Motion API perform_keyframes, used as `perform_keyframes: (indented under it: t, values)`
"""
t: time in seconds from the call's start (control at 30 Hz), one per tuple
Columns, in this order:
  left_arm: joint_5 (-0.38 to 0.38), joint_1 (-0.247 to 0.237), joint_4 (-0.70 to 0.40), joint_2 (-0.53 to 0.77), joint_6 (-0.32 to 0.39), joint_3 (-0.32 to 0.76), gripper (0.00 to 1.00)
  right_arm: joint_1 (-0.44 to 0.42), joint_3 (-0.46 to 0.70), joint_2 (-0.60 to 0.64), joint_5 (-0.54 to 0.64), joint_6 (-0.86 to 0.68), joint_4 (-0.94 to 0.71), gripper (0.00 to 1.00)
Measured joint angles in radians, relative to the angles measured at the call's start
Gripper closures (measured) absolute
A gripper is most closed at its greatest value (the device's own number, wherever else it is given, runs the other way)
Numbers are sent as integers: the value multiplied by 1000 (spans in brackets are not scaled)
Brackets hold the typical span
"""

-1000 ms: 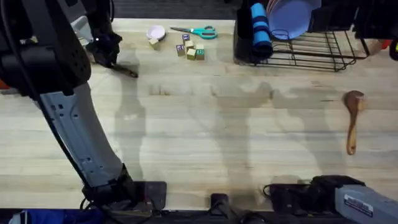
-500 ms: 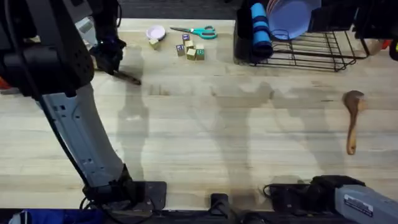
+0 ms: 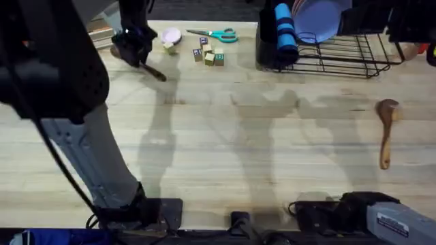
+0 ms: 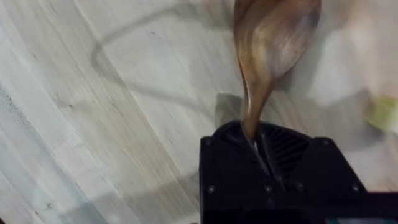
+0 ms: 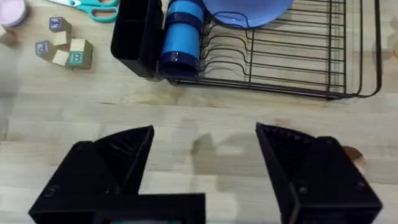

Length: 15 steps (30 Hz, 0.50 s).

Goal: Pick up the spoon on the table one by one and put them onto the rack

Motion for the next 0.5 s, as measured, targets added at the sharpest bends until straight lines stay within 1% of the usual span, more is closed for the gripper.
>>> perform_keyframes:
  t: [0.1,0.23,0.33,0.5]
  values:
    - [-14,-40,8,-58,5,0,956,0,0,0,0,0,0,5]
    - [-27,-99,52,-118,34,0,956,0,0,0,0,0,1,5]
    - [-37,-151,94,-147,56,0,956,0,0,0,0,0,1,4]
    - [-43,-252,202,-164,120,0,956,0,0,0,0,0,3,4]
